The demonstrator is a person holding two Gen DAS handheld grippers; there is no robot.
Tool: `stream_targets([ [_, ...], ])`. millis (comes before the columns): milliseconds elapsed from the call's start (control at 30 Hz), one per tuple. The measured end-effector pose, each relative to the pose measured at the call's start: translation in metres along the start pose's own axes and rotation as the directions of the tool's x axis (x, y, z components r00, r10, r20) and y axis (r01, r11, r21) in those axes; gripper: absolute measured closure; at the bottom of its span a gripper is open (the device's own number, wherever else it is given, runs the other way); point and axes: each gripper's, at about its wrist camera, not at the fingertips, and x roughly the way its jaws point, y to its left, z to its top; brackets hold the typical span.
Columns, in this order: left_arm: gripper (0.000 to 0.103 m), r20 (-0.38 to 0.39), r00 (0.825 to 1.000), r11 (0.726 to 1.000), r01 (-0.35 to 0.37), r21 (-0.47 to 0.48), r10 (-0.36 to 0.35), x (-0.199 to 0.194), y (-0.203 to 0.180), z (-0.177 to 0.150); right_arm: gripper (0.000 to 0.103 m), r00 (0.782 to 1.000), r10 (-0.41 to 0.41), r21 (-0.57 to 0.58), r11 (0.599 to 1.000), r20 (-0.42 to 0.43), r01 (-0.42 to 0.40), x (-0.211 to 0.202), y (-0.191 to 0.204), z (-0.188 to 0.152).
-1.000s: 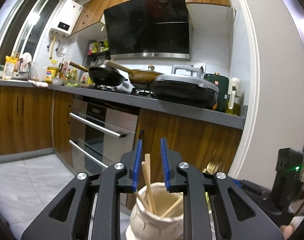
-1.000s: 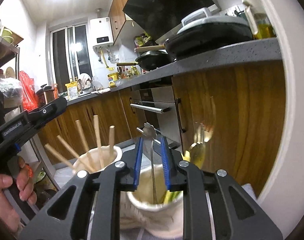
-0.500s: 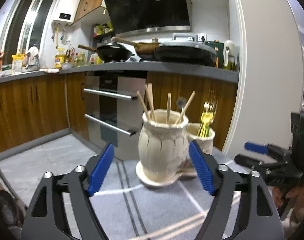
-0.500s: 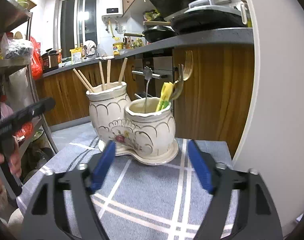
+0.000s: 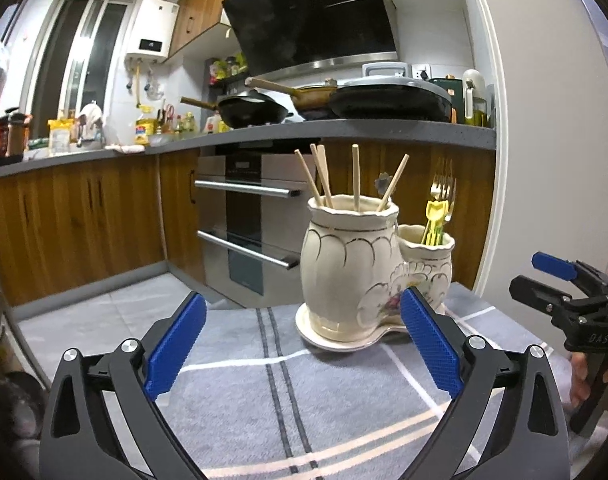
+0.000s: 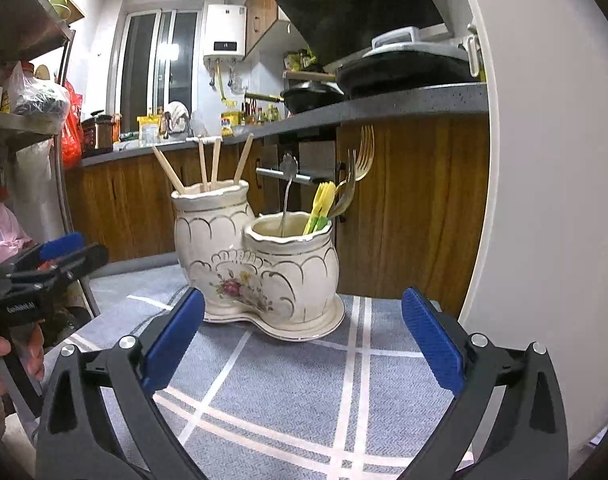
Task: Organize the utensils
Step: 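Open both tools and withdraw them back over the table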
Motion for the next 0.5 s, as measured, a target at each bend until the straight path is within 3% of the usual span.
stream_targets([
  [267,0.006,-0.013,1.000,0.998,0.005,0.056,-0.004,0.002,-0.011,-0.002,0.006,1.000,-0.022,-0.010,1.000,0.000,0.022,0.000,0.002,0.000],
  [500,0.006,-0.022,1.000,0.999,-0.008,0.045,0.009,0.004,-0.009,-0.002,0.006,1.000,-0.026,-0.013,1.000,0.004,0.026,0.000,0.003,0.000],
])
